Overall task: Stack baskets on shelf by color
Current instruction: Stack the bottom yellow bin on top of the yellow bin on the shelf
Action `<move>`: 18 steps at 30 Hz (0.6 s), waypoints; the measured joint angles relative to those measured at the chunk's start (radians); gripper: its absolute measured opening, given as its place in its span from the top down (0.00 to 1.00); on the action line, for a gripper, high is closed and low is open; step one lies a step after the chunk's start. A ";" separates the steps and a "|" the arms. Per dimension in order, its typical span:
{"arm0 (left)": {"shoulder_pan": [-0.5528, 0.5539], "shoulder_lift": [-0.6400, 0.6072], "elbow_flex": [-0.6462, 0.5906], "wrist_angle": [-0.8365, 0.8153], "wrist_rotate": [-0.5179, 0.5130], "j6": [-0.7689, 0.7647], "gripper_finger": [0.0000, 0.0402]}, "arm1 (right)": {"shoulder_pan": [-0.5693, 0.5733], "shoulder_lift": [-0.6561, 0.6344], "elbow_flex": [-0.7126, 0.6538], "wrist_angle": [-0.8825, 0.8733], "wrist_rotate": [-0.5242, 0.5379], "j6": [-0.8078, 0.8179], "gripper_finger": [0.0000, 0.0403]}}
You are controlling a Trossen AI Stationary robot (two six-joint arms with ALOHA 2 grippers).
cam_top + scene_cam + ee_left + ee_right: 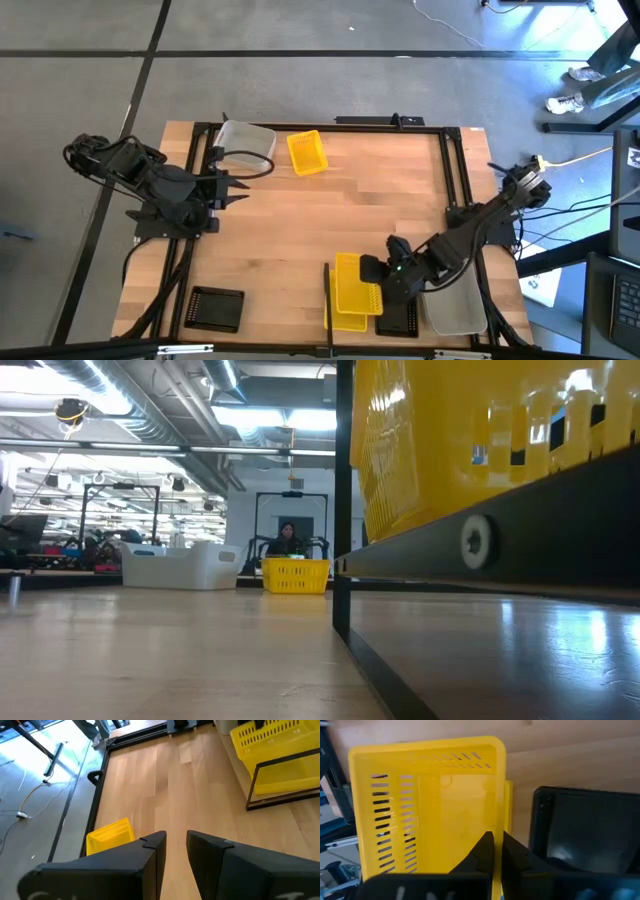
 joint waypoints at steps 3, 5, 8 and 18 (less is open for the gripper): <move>0.000 0.000 0.000 0.000 0.000 -0.001 0.83 | 0.000 0.035 0.000 0.073 -0.002 -0.003 0.97; 0.000 0.000 0.000 0.000 0.000 -0.001 0.83 | 0.000 0.061 0.000 0.100 -0.008 -0.006 0.97; 0.000 0.000 0.000 0.000 0.000 -0.002 0.83 | 0.001 0.096 0.000 0.137 -0.014 -0.005 0.97; 0.000 0.000 0.000 -0.001 0.000 0.001 0.83 | -0.002 0.135 -0.001 0.214 -0.016 -0.055 0.96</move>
